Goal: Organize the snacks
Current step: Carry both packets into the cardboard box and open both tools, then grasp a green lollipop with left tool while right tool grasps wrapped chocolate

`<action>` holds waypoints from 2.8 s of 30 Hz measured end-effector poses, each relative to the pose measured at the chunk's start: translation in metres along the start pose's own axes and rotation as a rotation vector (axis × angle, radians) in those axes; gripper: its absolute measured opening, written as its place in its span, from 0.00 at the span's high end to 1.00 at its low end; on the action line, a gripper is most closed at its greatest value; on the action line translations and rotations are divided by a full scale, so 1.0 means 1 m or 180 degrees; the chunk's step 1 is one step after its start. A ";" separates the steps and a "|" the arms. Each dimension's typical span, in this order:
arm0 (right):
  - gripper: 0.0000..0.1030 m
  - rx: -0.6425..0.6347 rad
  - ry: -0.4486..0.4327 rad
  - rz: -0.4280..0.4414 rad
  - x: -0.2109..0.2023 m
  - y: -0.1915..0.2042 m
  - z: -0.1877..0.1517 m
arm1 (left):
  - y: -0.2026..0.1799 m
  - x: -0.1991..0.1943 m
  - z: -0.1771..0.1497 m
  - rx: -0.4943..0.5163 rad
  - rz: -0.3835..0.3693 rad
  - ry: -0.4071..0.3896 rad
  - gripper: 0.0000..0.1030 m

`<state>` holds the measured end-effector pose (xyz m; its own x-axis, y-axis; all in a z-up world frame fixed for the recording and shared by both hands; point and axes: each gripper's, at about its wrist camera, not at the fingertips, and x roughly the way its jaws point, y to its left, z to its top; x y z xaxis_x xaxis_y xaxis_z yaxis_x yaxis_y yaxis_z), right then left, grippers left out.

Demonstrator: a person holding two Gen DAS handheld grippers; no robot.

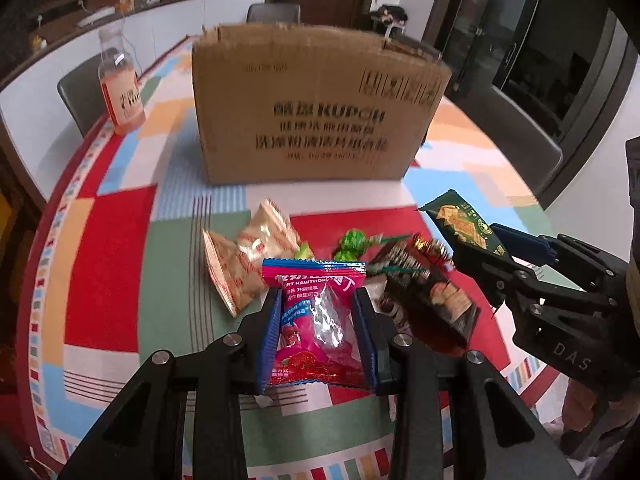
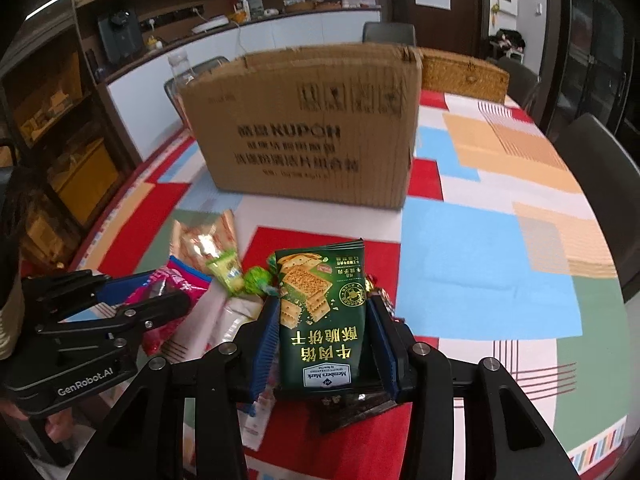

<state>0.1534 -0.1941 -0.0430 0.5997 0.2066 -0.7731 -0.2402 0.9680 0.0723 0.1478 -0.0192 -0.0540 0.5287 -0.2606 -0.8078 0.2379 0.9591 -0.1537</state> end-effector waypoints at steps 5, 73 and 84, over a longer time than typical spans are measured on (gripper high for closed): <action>0.57 -0.0074 -0.0268 0.0007 -0.018 0.007 0.017 | -0.002 -0.020 0.014 0.0068 0.0033 -0.0246 0.66; 0.43 -0.0191 -0.0947 -0.0173 -0.022 -0.014 0.145 | -0.001 -0.049 0.146 0.0479 0.0164 -0.0993 0.41; 0.43 -0.0160 -0.0771 -0.0113 -0.036 -0.018 0.097 | -0.020 -0.053 0.097 0.0568 0.0128 -0.0893 0.41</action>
<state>0.2103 -0.2049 0.0443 0.7724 0.2064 -0.6006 -0.2498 0.9682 0.0115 0.1940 -0.0348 0.0470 0.7384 -0.2670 -0.6193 0.3381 0.9411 -0.0026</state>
